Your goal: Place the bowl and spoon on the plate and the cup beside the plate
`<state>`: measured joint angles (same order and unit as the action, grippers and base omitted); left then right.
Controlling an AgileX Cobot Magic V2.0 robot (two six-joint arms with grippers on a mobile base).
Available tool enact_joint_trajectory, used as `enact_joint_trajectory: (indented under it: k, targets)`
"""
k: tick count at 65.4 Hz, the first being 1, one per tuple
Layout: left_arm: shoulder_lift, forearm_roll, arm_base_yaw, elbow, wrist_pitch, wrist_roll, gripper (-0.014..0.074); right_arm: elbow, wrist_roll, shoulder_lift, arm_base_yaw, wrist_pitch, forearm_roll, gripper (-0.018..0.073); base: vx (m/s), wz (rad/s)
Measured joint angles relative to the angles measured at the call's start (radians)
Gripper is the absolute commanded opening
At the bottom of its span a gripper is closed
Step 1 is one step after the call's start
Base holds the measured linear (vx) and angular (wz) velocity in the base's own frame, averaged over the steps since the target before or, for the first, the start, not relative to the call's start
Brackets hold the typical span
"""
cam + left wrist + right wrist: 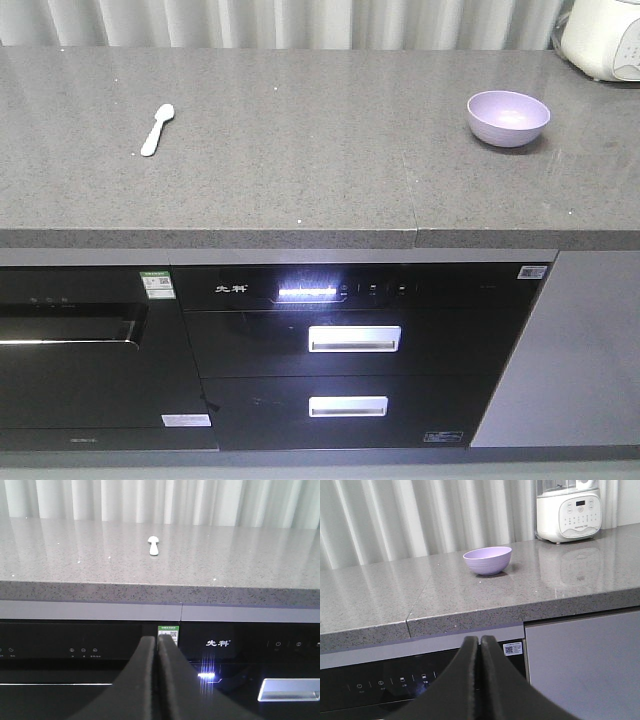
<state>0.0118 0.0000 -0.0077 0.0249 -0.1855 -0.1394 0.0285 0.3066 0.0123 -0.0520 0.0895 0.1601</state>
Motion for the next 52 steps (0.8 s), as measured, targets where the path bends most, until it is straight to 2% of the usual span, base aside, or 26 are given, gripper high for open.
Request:
enact_joint_trajectory:
  k: [52]
  targets:
    - [0.000, 0.000, 0.000, 0.000, 0.000, 0.000, -0.0006, 0.000, 0.000, 0.000, 0.000, 0.000, 0.000, 0.0015, 0.06, 0.00]
